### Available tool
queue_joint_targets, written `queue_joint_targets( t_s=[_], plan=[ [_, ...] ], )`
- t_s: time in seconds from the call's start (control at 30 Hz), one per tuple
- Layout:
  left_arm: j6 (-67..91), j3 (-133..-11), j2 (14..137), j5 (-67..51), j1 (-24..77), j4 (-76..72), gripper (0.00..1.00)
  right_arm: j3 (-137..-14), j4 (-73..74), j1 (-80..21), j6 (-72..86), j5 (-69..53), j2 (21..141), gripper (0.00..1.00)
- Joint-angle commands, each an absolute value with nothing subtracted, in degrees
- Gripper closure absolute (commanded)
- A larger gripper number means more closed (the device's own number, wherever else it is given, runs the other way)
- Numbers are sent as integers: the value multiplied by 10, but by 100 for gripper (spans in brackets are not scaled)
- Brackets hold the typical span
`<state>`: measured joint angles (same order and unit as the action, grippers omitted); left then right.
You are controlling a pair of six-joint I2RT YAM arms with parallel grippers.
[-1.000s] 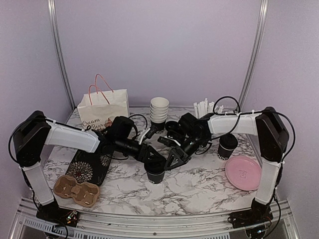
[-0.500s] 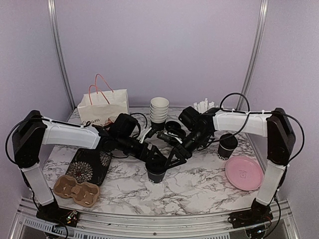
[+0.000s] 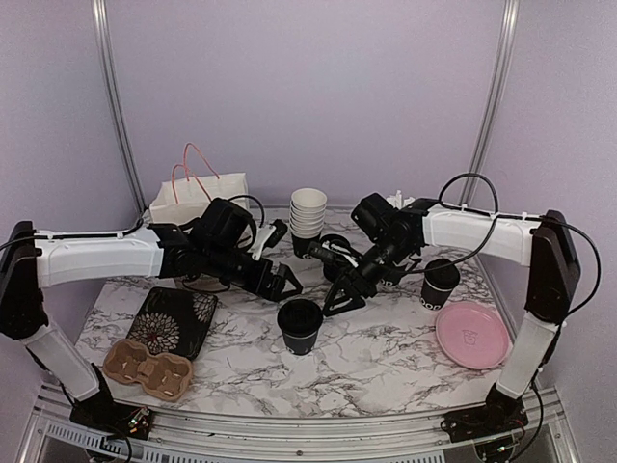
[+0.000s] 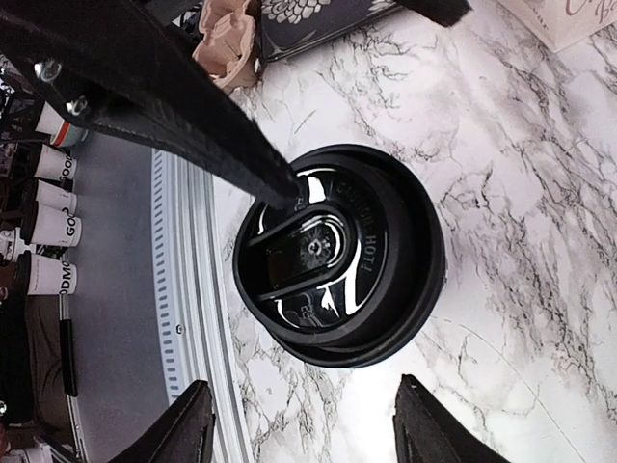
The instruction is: Pack the takeout coffee
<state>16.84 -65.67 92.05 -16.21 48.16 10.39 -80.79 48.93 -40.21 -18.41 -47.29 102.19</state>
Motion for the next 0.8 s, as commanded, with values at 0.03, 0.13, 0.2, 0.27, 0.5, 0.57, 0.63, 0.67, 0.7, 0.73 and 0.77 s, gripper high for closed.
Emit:
queue_joint_targets(
  t_s=[0.03, 0.13, 0.2, 0.27, 0.5, 0.57, 0.63, 0.67, 0.7, 0.73, 0.77],
  plan=[
    [214, -622, 880, -82, 490, 180, 1, -806, 491, -408, -194, -473, 1027, 39],
    [231, -592, 859, -38, 490, 184, 1, -814, 499, -424, -191, -470, 1043, 41],
    [240, -577, 844, -10, 490, 184, 1, -814, 500, -432, -187, -472, 1049, 42],
    [249, -569, 833, 16, 490, 184, 1, -815, 504, -439, -185, -474, 1053, 43],
    [270, -562, 819, 73, 489, 188, 1, -806, 518, -460, -194, -493, 1038, 44],
    [270, -564, 820, 68, 490, 186, 1, -803, 520, -461, -200, -509, 1030, 44],
    [271, -567, 820, 62, 490, 184, 1, -802, 519, -461, -203, -526, 1026, 44],
    [272, -568, 819, 55, 490, 181, 1, -804, 519, -461, -205, -534, 1026, 44],
    [271, -568, 817, 47, 490, 177, 1, -807, 521, -461, -206, -541, 1026, 44],
    [270, -567, 814, 32, 490, 169, 2, -811, 527, -460, -209, -544, 1028, 44],
    [267, -567, 811, 15, 490, 161, 2, -815, 536, -459, -214, -542, 1028, 44]
  ],
)
